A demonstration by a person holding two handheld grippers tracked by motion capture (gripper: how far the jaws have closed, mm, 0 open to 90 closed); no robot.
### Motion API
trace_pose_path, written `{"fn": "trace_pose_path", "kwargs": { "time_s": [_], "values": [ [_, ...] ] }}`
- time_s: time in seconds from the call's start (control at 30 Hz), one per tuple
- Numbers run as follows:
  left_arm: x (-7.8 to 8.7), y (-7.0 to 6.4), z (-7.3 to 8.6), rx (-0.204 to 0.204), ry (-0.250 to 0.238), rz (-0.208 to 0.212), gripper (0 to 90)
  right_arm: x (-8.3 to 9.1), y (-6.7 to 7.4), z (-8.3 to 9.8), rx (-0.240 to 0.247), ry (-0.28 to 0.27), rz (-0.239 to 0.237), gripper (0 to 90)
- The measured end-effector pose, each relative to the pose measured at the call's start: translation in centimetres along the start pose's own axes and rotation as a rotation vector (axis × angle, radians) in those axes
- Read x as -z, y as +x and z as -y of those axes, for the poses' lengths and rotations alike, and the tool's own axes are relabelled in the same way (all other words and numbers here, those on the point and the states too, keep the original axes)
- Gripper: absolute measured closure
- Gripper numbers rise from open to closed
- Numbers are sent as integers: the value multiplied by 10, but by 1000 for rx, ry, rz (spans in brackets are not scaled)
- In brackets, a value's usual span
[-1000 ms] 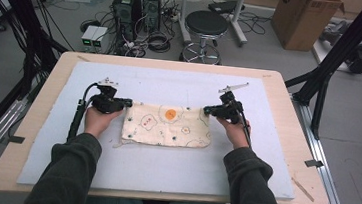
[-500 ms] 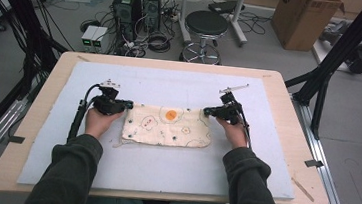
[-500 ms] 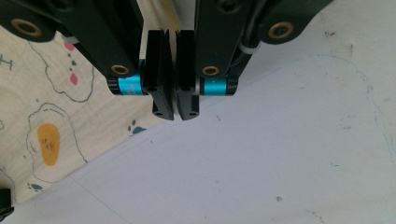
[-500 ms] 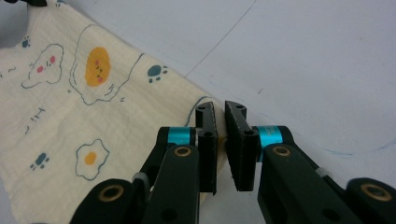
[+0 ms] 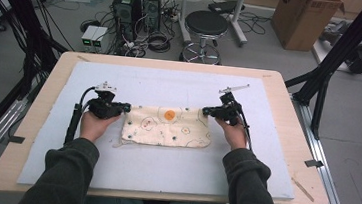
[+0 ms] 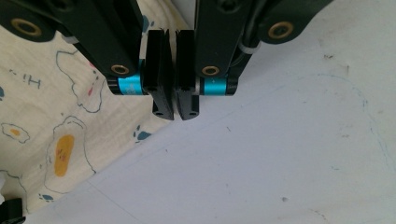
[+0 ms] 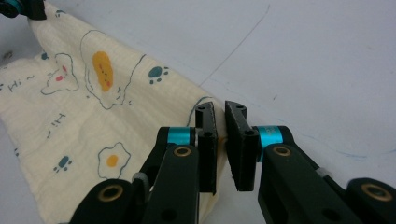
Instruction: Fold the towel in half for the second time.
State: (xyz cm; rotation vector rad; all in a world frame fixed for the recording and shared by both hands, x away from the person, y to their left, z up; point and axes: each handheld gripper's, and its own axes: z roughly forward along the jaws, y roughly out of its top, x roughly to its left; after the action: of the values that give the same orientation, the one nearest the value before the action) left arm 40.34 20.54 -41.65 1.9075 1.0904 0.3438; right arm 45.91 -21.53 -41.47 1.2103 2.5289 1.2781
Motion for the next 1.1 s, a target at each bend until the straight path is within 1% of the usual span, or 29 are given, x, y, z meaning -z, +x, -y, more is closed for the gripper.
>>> {"fn": "trace_pose_path", "kwargs": {
  "time_s": [0.13,0.27,0.33,0.37,0.5,0.57,0.7,0.73,0.83,0.9,0.97,1.0,1.03,1.1],
  "values": [
    [2,-3,0,-4,-5,12,856,4,2,1,25,-5,2,831],
    [3,-5,0,-16,-7,20,857,6,1,1,21,1,-2,830],
    [4,-5,0,-19,-7,23,857,7,1,1,32,-5,-1,830],
    [5,-5,0,-16,-11,23,857,7,2,1,28,-3,-2,830],
    [6,-5,1,-11,-13,29,856,8,3,0,43,-5,-6,829],
    [7,-5,1,-22,-10,30,857,8,4,0,45,-6,-9,828],
    [8,-8,1,-21,-10,33,856,12,5,0,51,-7,-15,828],
    [9,-8,1,-28,-4,39,857,12,5,0,58,-17,-17,828],
    [11,-11,1,-37,-6,42,857,14,7,0,58,-14,-24,828],
    [13,-13,2,-34,-24,44,857,15,7,-1,66,-17,-26,828],
    [15,-13,4,-31,-29,44,857,16,9,-1,69,-24,-31,828],
    [16,-12,5,-32,-21,48,857,17,9,-1,73,-20,-32,828],
    [16,-13,6,-26,-27,45,857,17,10,-1,76,-24,-34,828],
    [18,-13,7,-27,-28,49,857,19,11,-1,79,-29,-39,829]
  ]
}}
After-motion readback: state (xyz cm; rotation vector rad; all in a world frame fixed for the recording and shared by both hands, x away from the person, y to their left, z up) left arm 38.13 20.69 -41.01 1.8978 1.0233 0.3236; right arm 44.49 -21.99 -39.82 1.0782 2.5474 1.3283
